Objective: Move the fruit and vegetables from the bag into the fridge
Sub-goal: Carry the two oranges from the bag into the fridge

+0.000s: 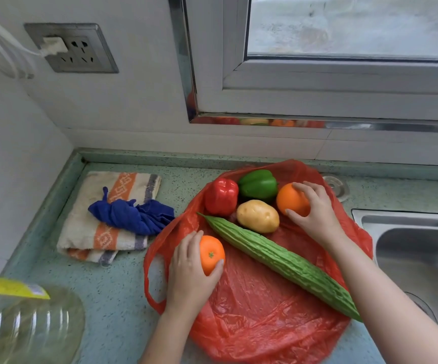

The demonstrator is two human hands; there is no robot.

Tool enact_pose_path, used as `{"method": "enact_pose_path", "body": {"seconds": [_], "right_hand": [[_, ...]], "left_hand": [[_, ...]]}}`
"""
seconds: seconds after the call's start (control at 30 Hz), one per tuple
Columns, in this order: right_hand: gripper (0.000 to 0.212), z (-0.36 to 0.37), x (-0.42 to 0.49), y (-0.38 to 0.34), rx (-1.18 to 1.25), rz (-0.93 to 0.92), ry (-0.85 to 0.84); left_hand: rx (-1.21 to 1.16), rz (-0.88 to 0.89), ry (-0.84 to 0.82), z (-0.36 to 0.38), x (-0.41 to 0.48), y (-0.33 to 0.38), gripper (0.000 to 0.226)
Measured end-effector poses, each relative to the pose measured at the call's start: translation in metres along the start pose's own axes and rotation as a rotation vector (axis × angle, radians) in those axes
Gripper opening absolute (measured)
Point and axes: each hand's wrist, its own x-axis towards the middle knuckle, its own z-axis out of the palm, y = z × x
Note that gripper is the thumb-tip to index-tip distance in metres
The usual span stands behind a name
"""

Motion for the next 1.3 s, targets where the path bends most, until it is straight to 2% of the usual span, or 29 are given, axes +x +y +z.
{"method": "enact_pose_path", "body": {"seconds": [0.13,0.37,0.6,0.93,1.1,1.3], "right_hand": [[0.068,0.005,0.000,-0.002,0.087,0.063,-0.038],[0.084,0.012,-0.008,-0.007,0.055,0.113,0.026],[0.083,0.001,-0.036,-0.024,-0.006,0.025,0.109],[0.086,-0.042,-0.128,-0.064,0.135,-0.090,0.204],[0.083,-0.068,-0.192,-0.070,0.175,-0.079,0.266],[0.081,-0.109,-0.282,-0.057,0.191,0.076,0.442]], "left_hand": [[-0.001,-0.004,0.001,0.002,-0.002,-0.003,0.074],[0.033,-0.034,0.007,0.006,-0.006,-0.005,0.082],[0.054,0.014,0.048,0.000,-0.009,-0.003,0.080],[-0.200,0.089,0.132,-0.034,-0.051,0.044,0.080],[-0.362,0.140,0.057,-0.045,-0.089,0.081,0.084],[-0.460,0.309,-0.106,-0.042,-0.149,0.126,0.084]]}}
